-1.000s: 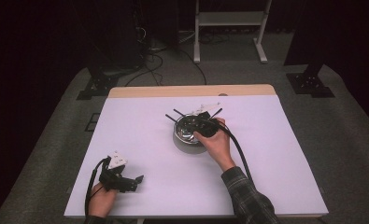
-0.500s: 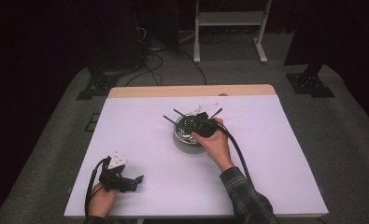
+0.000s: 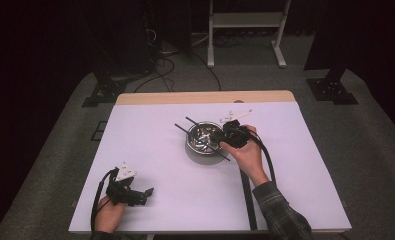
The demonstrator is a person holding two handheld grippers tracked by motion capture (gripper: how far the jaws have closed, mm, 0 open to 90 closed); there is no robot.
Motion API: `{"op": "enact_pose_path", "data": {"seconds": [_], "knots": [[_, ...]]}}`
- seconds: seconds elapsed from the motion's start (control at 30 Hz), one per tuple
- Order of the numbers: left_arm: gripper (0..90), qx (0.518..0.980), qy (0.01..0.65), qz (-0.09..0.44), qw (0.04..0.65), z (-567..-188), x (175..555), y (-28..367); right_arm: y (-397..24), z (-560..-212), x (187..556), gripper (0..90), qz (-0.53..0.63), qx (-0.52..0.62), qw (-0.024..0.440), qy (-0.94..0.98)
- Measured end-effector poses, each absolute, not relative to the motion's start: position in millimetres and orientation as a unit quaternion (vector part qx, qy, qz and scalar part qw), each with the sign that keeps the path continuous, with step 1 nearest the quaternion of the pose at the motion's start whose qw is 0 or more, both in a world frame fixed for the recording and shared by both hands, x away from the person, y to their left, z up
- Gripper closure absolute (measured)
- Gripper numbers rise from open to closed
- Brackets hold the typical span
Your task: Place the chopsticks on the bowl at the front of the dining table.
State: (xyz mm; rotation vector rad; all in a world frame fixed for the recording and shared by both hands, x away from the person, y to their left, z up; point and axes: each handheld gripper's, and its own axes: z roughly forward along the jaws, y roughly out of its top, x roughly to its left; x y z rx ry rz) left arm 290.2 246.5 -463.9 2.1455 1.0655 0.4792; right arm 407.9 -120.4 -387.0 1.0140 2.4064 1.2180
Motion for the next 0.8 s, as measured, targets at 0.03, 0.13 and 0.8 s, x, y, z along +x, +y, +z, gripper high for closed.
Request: {"op": "enact_pose_path", "data": {"seconds": [0.03,0.13,0.8], "knots": [[0.0,0.825,0.410,0.184,0.342,-464,290,247,-126,-387,407,70.2,0.417,0.350,0.131,0.828],[0.0,0.825,0.410,0.184,0.342,-464,290,246,-138,-387,404,70.4,0.414,0.353,0.135,0.828],[0.0,0.825,0.410,0.184,0.342,-464,290,246,-211,-406,390,89.5,0.398,0.395,0.126,0.818]]}}
